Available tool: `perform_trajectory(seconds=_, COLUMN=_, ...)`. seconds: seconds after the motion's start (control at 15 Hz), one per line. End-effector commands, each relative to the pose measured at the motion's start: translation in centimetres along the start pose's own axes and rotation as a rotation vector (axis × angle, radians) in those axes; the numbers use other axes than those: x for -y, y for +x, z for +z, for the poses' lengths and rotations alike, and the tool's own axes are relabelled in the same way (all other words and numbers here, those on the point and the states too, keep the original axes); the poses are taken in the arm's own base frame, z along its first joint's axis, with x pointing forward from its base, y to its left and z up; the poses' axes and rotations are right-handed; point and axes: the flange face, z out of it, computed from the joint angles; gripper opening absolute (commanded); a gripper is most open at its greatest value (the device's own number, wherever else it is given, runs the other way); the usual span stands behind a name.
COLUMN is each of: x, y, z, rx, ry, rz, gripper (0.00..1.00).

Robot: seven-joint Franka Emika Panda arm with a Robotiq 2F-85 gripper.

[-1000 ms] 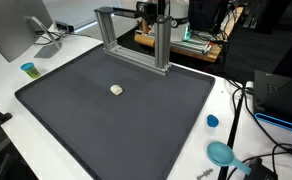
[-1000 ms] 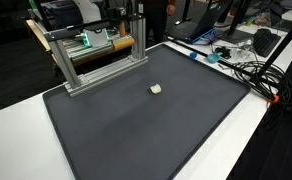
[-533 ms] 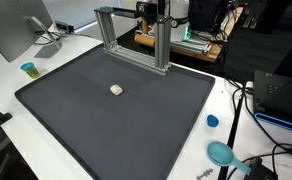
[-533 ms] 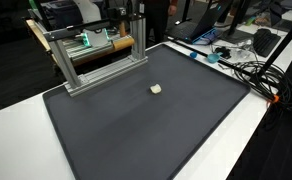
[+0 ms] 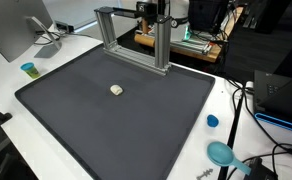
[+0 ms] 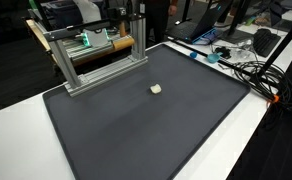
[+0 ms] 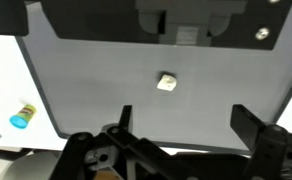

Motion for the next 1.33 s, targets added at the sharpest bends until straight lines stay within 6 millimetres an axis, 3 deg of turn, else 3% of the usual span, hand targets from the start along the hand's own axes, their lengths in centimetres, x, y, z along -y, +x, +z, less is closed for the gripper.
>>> perform_trajectory(seconds=0.0, x=-2.6, y=-0.2, z=-0.5, rx=-0.052, ry=-0.144, rz=0.124, gripper=1.00)
perform_trajectory(seconds=0.2, x=-1.9, y=-1.6, z=0.1, rx=-0.009, ry=-0.252, rz=0.174, gripper=1.00)
perform_trajectory(seconds=0.47, x=0.3, y=-2.9, z=1.0, rx=0.077, ry=-0.224, rz=0.123, gripper=1.00)
perform_trajectory(seconds=0.67, x=-2.3, y=-2.1, z=-2.3, rx=0.029, ry=-0.175, rz=0.201, gripper=1.00)
perform_trajectory(seconds=0.8, x=-2.9, y=-2.0, z=-3.8, rx=0.012, ry=-0.147, rz=0.198, gripper=1.00)
perform_trajectory(seconds=1.07, x=-1.5, y=-3.0, z=-4.1, rx=0.078, ry=-0.039, rz=0.109, gripper=1.00)
perform_trajectory(seconds=1.13, x=-2.2, y=-2.3, z=-3.7, rx=0.055, ry=-0.099, rz=0.151, gripper=1.00)
perform_trajectory(seconds=1.27, x=-1.4, y=-2.5, z=-3.7, rx=0.070, ry=-0.072, rz=0.125, gripper=1.00)
